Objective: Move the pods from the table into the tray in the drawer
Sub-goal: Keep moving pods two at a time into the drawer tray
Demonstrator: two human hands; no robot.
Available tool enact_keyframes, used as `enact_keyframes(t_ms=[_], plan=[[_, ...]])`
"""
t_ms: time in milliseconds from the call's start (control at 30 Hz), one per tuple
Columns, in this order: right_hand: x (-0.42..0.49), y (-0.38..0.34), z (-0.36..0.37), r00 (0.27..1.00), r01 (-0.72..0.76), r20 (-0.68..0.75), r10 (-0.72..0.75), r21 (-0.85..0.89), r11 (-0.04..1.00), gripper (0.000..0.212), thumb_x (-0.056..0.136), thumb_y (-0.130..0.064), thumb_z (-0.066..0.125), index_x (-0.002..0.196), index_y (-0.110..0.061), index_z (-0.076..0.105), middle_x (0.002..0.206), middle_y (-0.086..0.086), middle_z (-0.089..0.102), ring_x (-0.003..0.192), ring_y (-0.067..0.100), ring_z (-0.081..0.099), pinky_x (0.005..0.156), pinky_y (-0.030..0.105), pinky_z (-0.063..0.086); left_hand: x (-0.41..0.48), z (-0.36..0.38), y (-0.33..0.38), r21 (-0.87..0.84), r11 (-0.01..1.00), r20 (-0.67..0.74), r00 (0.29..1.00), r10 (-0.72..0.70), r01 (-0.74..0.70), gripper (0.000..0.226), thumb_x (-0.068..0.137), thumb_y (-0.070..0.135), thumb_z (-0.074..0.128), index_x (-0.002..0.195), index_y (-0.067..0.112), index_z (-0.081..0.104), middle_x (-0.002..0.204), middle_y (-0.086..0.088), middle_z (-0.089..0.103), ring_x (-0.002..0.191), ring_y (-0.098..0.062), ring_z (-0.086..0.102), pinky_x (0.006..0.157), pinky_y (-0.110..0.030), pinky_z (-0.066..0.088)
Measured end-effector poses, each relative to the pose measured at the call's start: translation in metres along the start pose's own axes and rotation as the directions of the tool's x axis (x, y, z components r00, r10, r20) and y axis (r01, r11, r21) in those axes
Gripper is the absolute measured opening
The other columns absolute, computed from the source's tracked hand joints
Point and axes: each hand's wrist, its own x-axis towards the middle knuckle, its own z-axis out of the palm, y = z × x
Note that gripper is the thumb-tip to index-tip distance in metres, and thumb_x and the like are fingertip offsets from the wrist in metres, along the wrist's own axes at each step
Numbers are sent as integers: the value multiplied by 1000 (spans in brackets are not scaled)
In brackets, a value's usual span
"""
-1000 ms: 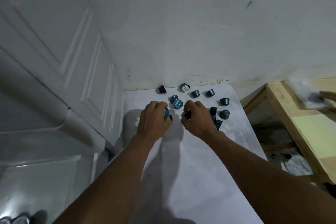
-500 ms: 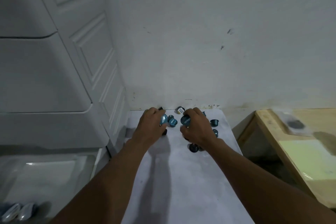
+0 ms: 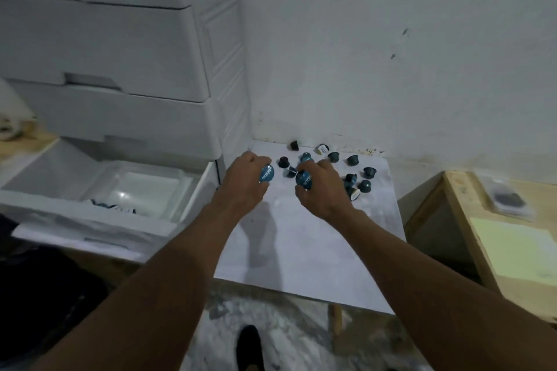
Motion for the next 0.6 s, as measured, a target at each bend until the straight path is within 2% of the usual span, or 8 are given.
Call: enact_keyframes(t_ms=[133, 267, 433, 600], plan=[[-7, -41, 14, 997, 76, 22, -77, 19, 997, 46, 82, -16, 63, 125, -11, 49, 121, 13, 52, 107, 29, 51, 87, 34, 41, -29, -33, -23, 62, 996, -50, 997, -61, 64, 45, 79, 9, 69, 122, 8, 58, 114, -13, 58, 107, -28, 54, 90, -30, 40], [-8, -82, 35, 989, 134, 55, -136, 42, 990, 40, 81, -15, 64, 118, -7, 52, 114, 13, 55, 104, 28, 52, 80, 27, 36, -54, -61, -52, 81, 990, -93, 990, -109, 116, 31, 80, 5, 67, 110, 5, 62, 106, -13, 59, 99, -28, 56, 81, -29, 40], [0, -147, 69, 977, 199, 69, -202, 49, 979, 38, 82, -18, 64, 117, -10, 54, 111, 11, 55, 101, 28, 54, 83, 33, 43, -75, -105, -110, 113, 980, -135, 980, -147, 163, 37, 78, 8, 70, 114, 8, 61, 110, -12, 58, 99, -27, 56, 83, -30, 42], [11, -215, 115, 974, 214, 59, -218, 65, 975, 42, 80, -14, 66, 120, -12, 56, 111, 14, 56, 101, 29, 55, 81, 27, 39, -85, -146, -178, 129, 979, -119, 983, -141, 157, 42, 80, 13, 72, 119, 11, 58, 114, -10, 59, 101, -25, 56, 85, -27, 41]])
